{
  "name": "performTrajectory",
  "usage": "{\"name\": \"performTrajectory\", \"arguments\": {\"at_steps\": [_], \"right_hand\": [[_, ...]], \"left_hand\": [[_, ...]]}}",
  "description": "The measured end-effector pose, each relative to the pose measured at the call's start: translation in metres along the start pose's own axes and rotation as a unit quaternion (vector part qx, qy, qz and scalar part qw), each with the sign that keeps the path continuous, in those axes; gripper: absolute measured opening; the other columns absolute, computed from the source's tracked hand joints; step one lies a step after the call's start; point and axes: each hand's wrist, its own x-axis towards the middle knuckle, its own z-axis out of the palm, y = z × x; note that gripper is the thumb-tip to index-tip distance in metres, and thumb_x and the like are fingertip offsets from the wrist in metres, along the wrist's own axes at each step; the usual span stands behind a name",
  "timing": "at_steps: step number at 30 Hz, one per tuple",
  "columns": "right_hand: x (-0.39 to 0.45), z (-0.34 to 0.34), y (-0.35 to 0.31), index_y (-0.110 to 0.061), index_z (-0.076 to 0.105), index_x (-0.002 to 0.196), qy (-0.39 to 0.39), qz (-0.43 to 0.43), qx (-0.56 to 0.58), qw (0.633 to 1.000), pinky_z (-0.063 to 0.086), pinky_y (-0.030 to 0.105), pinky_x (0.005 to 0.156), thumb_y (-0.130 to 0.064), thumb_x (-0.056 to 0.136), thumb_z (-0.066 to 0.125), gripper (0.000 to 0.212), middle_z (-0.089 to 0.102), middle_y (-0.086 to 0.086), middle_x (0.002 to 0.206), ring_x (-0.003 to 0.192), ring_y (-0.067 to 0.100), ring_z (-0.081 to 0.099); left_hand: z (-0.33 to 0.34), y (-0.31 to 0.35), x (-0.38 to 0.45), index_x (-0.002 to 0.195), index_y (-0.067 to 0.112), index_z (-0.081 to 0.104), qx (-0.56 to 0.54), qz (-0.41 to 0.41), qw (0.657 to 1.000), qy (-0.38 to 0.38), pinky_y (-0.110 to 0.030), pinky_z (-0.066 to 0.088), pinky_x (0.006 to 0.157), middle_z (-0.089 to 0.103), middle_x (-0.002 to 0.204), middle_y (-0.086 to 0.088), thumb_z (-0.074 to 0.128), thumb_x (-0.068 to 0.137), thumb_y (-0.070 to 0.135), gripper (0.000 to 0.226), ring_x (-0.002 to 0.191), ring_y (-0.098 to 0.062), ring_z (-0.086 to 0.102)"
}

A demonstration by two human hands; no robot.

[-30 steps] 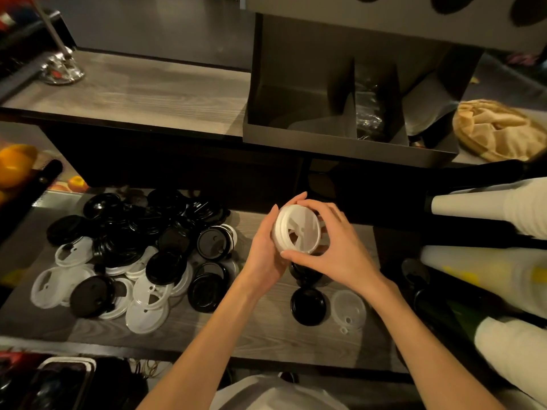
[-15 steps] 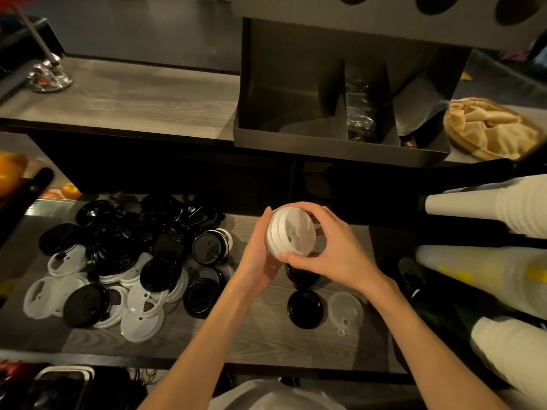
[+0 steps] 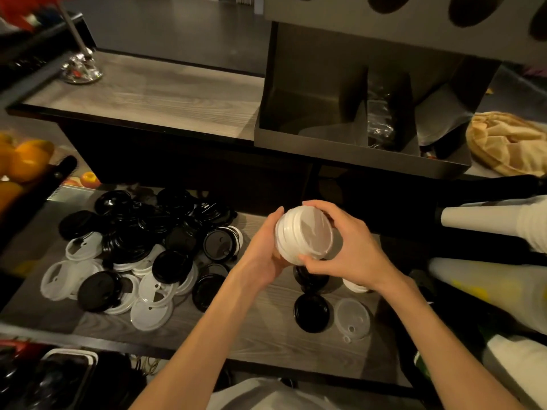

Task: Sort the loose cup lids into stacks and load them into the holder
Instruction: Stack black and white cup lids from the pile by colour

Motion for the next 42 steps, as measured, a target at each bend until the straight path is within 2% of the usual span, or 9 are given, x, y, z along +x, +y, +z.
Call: {"name": "performTrajectory", "arguments": {"at_steps": [7,11,17,22,29,33,37,40,42], "right_hand": [[0.017,-0.024,-0.013,-0.047,0.028,0.155,-0.146,-0.037,-0.072,0.986,0.043,0.034,0.113,-0.041,0.072,0.092,0.105,0.044,-0.024,0.145,0.137,0.003,0.043],[0.023,-0.024,-0.018,-0.046,0.026,0.156,-0.183,-0.061,-0.1,0.976,0.046,0.037,0.111,-0.042,0.075,0.09,0.103,0.043,-0.026,0.143,0.136,0.003,0.042],[0.025,-0.023,-0.021,-0.045,0.034,0.152,-0.192,-0.062,-0.11,0.973,0.046,0.037,0.11,-0.046,0.076,0.089,0.093,0.045,-0.027,0.142,0.135,0.002,0.044],[0.022,-0.028,-0.024,-0.038,0.044,0.147,-0.087,-0.055,-0.056,0.993,0.046,0.032,0.11,-0.051,0.073,0.09,0.088,0.044,-0.022,0.143,0.134,0.001,0.046],[0.015,-0.021,-0.029,-0.041,0.039,0.149,-0.109,-0.05,-0.099,0.988,0.037,0.013,0.102,-0.051,0.074,0.089,0.09,0.043,-0.03,0.141,0.134,-0.005,0.039],[0.017,-0.02,-0.028,-0.038,0.042,0.15,-0.13,-0.068,-0.12,0.982,0.037,0.016,0.107,-0.052,0.076,0.087,0.088,0.04,-0.027,0.146,0.136,-0.003,0.039],[0.019,-0.022,-0.026,-0.039,0.041,0.152,-0.149,-0.067,-0.12,0.979,0.035,0.02,0.111,-0.051,0.076,0.087,0.089,0.038,-0.028,0.148,0.138,-0.004,0.037],[0.02,-0.021,-0.023,-0.04,0.041,0.151,-0.154,-0.062,-0.118,0.979,0.034,0.023,0.115,-0.05,0.075,0.088,0.09,0.038,-0.03,0.147,0.138,-0.005,0.037],[0.02,-0.02,-0.021,-0.042,0.041,0.151,-0.156,-0.055,-0.119,0.979,0.035,0.024,0.114,-0.051,0.075,0.087,0.09,0.039,-0.031,0.147,0.138,-0.006,0.037]], "left_hand": [[-0.005,0.006,-0.008,0.12,0.016,0.074,-0.057,-0.047,0.996,-0.05,-0.043,0.058,0.082,0.076,0.112,-0.012,0.048,0.1,0.053,0.049,0.092,-0.028,0.075],[-0.005,0.005,-0.009,0.13,0.013,0.068,-0.075,-0.053,0.994,-0.055,-0.042,0.058,0.081,0.074,0.116,-0.013,0.051,0.099,0.052,0.053,0.095,-0.028,0.074],[-0.008,0.003,-0.009,0.121,0.013,0.072,-0.095,-0.038,0.993,-0.065,-0.042,0.058,0.079,0.075,0.111,-0.012,0.051,0.1,0.05,0.048,0.093,-0.027,0.075],[-0.009,0.001,-0.007,0.118,0.012,0.072,-0.096,-0.001,0.991,-0.099,-0.045,0.059,0.061,0.073,0.109,-0.016,0.044,0.103,0.047,0.047,0.087,-0.032,0.072],[-0.013,-0.004,-0.003,0.1,0.017,0.082,-0.114,0.012,0.99,-0.076,-0.04,0.059,0.075,0.076,0.106,-0.01,0.042,0.105,0.047,0.051,0.091,-0.024,0.075],[-0.011,-0.005,-0.003,0.104,0.013,0.081,-0.118,-0.004,0.99,-0.074,-0.044,0.054,0.093,0.074,0.112,-0.014,0.047,0.102,0.051,0.051,0.098,-0.028,0.073],[-0.01,-0.005,-0.004,0.109,0.011,0.075,-0.106,0.003,0.992,-0.074,-0.042,0.059,0.081,0.076,0.105,-0.012,0.044,0.103,0.053,0.053,0.091,-0.026,0.075],[-0.012,-0.006,-0.003,0.115,0.011,0.076,-0.113,-0.006,0.991,-0.066,-0.06,0.048,0.105,0.072,0.12,-0.017,0.041,0.102,0.06,0.062,0.112,-0.034,0.069],[-0.013,-0.007,0.0,0.115,0.012,0.077,-0.121,-0.009,0.99,-0.073,-0.068,0.038,0.11,0.069,0.128,-0.019,0.037,0.1,0.066,0.069,0.123,-0.039,0.063]]}}
